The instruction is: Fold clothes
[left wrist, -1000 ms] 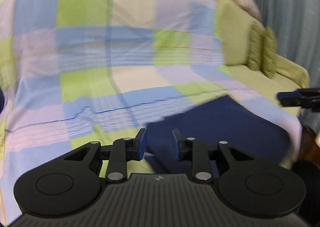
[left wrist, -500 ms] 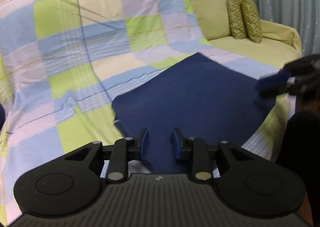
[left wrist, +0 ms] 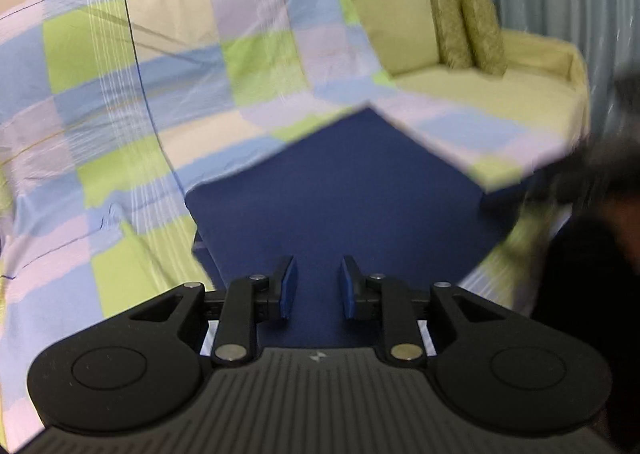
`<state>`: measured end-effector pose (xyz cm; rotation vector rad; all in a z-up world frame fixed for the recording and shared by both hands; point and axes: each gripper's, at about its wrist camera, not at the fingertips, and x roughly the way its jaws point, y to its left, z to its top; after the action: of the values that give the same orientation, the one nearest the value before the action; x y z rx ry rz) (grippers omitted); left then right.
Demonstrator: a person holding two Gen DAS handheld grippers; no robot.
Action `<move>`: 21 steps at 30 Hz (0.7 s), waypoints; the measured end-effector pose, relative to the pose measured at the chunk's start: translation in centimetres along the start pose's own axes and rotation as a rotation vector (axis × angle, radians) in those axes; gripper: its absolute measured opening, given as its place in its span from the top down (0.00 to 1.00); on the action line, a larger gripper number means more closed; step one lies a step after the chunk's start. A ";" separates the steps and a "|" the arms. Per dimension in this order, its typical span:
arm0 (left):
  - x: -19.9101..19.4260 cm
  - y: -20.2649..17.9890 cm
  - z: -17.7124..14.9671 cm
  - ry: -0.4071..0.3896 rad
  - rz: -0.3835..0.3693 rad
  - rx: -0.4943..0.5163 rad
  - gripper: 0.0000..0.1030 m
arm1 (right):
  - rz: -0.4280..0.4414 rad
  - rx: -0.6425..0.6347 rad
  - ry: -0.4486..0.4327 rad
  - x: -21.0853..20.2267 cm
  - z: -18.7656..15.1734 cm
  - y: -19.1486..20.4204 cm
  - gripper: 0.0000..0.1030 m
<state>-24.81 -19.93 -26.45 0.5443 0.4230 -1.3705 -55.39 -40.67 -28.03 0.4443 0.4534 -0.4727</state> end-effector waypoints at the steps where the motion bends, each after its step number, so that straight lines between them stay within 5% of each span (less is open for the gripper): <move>1: -0.2 0.2 0.2 -0.004 -0.001 -0.019 0.73 | 0.002 -0.008 -0.020 -0.2 0.6 0.2 0.78; 5: -1.3 -0.3 1.7 -0.064 -0.008 0.007 0.73 | -0.015 -0.136 -0.051 1.8 3.7 0.5 0.77; 7: -0.4 -0.9 1.9 -0.029 -0.028 0.040 0.72 | -0.006 -0.164 -0.041 3.4 4.8 -0.2 0.77; 10: 1.3 -0.9 1.1 -0.001 -0.011 0.060 0.72 | 0.016 -0.244 0.058 7.8 5.6 -1.4 0.79; 15: 2.2 -0.1 1.2 -0.009 -0.017 0.004 0.72 | -0.041 -0.169 -0.022 9.1 8.5 -4.0 0.78; 21: 3.9 0.3 1.3 -0.024 -0.022 -0.010 0.70 | -0.070 -0.069 0.083 13.8 8.4 -8.2 0.72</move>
<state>-23.98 -23.78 -27.60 0.5164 0.4172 -1.3938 -46.10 -56.02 -30.73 0.3832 0.5653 -0.5064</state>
